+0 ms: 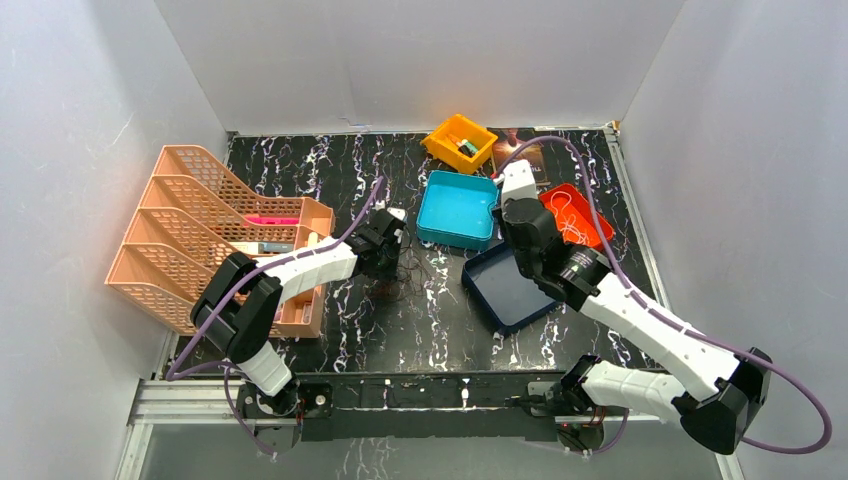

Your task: Untangle the cables

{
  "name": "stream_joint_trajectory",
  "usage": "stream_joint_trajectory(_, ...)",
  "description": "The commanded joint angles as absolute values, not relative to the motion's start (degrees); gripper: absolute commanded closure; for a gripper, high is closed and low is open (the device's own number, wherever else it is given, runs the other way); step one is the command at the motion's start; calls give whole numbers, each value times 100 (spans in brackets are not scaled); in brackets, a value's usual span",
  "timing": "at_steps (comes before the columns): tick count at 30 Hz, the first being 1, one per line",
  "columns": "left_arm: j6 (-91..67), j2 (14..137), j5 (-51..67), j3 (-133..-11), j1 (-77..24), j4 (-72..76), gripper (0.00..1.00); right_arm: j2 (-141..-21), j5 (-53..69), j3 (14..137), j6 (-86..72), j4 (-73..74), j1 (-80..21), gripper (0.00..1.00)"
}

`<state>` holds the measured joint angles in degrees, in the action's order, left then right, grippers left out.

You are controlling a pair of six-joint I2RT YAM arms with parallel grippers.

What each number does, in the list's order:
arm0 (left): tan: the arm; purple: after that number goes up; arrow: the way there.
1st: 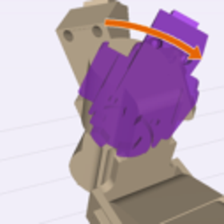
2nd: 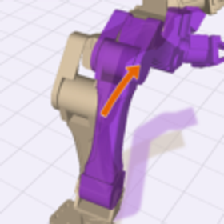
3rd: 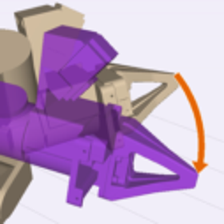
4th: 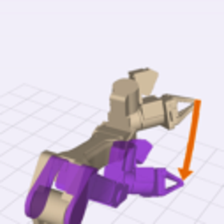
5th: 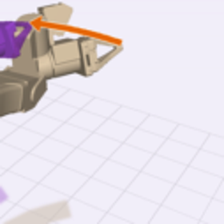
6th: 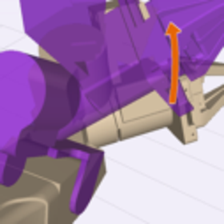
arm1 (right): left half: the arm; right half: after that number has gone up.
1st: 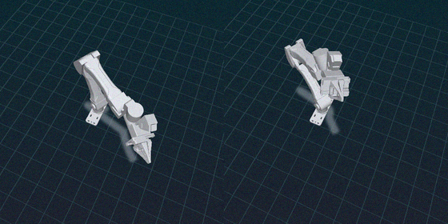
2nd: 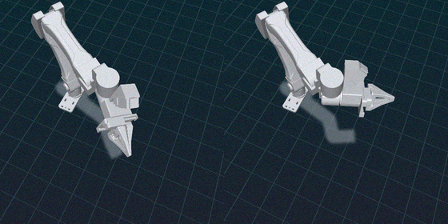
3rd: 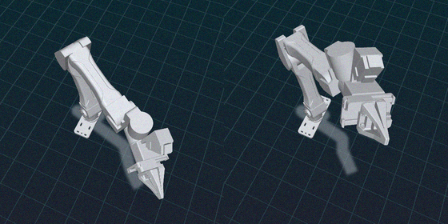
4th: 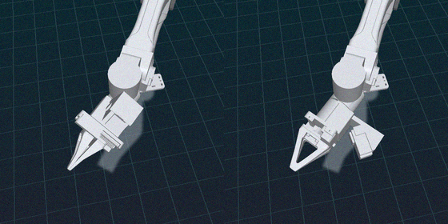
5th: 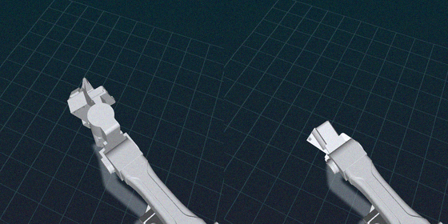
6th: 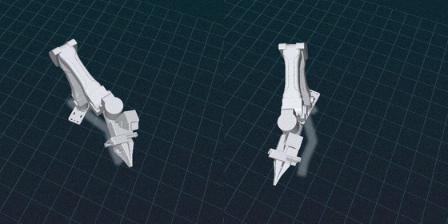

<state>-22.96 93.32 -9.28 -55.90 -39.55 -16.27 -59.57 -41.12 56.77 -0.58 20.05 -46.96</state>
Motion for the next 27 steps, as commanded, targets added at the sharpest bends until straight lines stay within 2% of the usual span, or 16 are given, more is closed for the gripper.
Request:
stream_joint_trajectory(1, -2285, 9233, -1068, -5494, -3937, -1619, 100, -5703, -4728, 6174, 431, 1806, -4447, 100)
stream_joint_trajectory(7, -2303, 9276, -1045, -5493, -3937, -1582, 100, -5502, -4525, 6503, 588, 1590, -4115, 100)
stream_joint_trajectory(13, -2247, 9077, -976, -5633, -3937, -1642, 100, -5408, -3773, 6588, 291, 1624, -4067, 100)
stream_joint_trajectory(22, -2030, 8364, -798, -5981, -3937, -1789, 67, -5522, -3507, 6532, -53, 1587, -4065, 100)
stream_joint_trajectory(27, -1925, 8184, -960, -6214, -3937, -1946, 50, -5712, -3755, 6755, -272, 2102, -4059, 100)
